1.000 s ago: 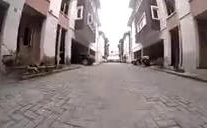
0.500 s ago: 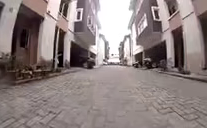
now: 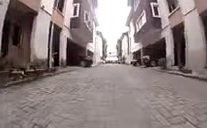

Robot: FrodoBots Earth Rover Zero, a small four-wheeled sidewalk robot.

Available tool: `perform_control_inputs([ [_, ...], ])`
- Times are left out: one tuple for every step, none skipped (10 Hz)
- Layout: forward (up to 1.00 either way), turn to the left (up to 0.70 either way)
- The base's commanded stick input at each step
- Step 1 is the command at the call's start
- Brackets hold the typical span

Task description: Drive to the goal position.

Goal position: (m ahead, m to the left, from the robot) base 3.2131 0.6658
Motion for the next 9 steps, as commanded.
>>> perform_control_inputs([
  [0.70,0.00],
  [0.70,0.00],
  [0.70,0.00],
  [0.70,0.00],
  [0.70,0.00],
  [0.70,0.00],
  [0.70,0.00],
  [0.70,0.00],
  [0.70,0.00],
])
